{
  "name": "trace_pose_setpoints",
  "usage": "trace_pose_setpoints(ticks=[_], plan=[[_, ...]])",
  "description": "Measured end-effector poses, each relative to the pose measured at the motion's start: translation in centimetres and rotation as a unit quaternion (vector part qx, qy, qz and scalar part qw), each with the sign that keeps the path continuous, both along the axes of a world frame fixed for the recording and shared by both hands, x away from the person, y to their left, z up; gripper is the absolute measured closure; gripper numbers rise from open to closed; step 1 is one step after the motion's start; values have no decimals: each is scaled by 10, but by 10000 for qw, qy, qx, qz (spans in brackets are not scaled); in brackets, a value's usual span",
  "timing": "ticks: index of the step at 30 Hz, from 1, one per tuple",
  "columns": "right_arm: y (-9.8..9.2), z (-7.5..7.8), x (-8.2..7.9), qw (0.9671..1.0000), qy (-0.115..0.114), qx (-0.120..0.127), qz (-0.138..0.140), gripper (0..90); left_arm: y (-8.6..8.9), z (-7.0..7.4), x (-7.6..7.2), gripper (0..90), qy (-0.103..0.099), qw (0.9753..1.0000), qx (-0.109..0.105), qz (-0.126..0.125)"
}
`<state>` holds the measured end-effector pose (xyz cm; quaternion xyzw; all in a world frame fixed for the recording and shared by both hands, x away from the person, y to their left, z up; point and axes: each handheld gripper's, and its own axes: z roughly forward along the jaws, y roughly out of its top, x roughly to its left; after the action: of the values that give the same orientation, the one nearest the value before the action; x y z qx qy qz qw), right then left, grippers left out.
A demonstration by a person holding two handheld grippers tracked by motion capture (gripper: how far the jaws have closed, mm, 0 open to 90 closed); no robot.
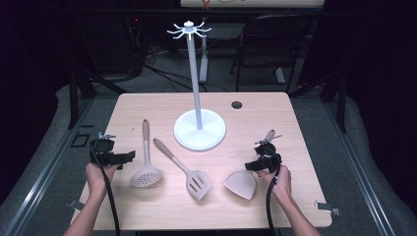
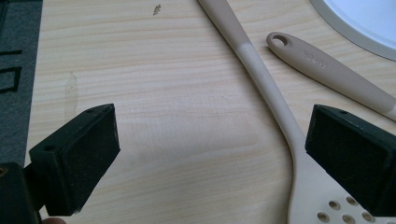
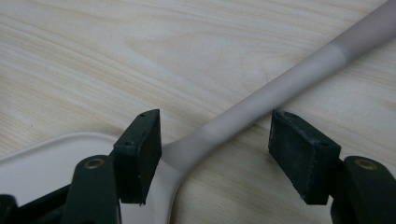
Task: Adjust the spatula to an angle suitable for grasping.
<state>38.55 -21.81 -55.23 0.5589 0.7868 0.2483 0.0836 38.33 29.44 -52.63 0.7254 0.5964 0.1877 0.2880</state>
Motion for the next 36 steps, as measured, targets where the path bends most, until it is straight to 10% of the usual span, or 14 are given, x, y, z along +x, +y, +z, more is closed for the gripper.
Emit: trace_pose_setpoints(ticks=[36], plan=[[-9,3,3,9998,178,46,48,489,2,-1,-4,40,105,9999,-22,-87]])
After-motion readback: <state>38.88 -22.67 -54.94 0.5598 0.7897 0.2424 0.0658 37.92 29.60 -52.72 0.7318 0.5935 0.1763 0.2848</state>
